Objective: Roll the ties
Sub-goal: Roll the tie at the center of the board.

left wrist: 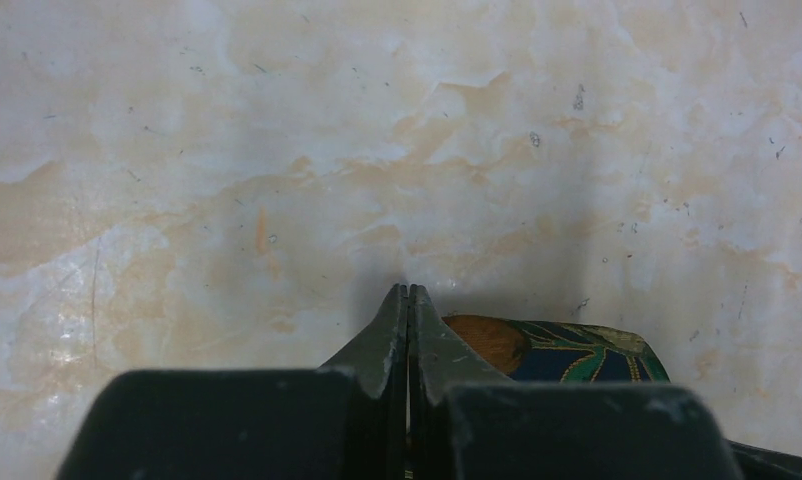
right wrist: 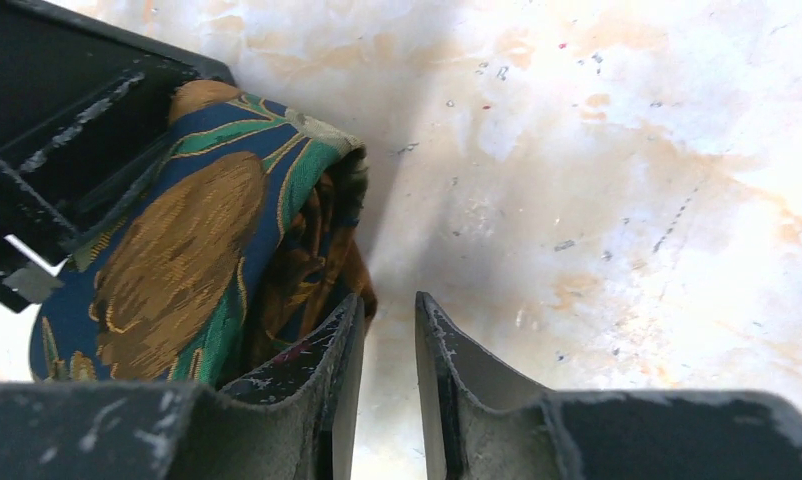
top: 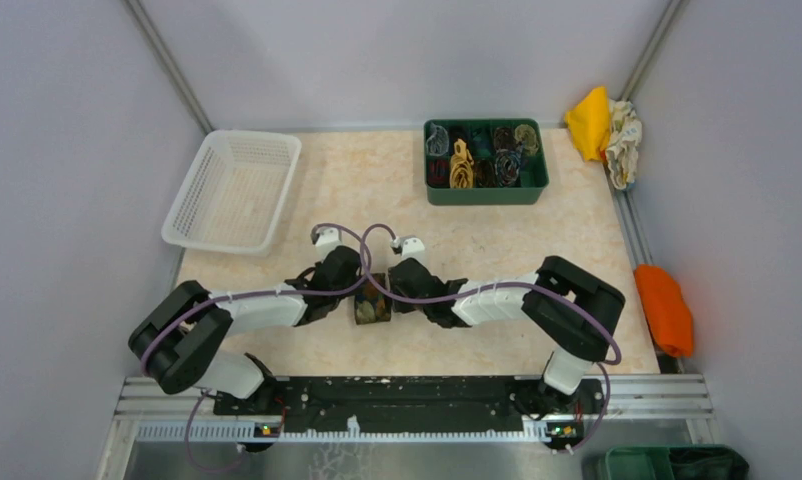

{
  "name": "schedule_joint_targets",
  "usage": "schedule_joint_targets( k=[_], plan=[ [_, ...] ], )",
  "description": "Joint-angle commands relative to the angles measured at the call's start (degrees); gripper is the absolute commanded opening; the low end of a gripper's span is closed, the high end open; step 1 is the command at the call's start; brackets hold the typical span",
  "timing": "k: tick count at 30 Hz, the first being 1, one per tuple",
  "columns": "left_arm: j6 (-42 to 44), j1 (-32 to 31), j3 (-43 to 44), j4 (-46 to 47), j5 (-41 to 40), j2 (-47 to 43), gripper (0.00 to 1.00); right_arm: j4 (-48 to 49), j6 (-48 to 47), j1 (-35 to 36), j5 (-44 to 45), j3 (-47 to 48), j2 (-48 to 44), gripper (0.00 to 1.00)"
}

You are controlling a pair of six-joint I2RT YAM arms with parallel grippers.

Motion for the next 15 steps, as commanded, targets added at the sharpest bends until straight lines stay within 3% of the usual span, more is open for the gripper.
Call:
schedule_joint_targets(
  k=[1,9,15],
  plan=[
    [-1.60,0.24,-1.77,-3.69,-1.90,-1.17,0.00,-6.76,-4.43,-0.66,1.33,0.45,-0.26,0.27],
    [-4.43,0.24,4.58,-16.73,-6.98,-5.79,0.00,-1.96,0.94,-0.83,-5.39,-10.04,-11.84,0.53],
    [-3.78,0.24,7.77,-19.16,-5.73,-11.68,0.00,7.13,6.03,-1.47,-10.47,-16.85,-15.01,0.70]
  ],
)
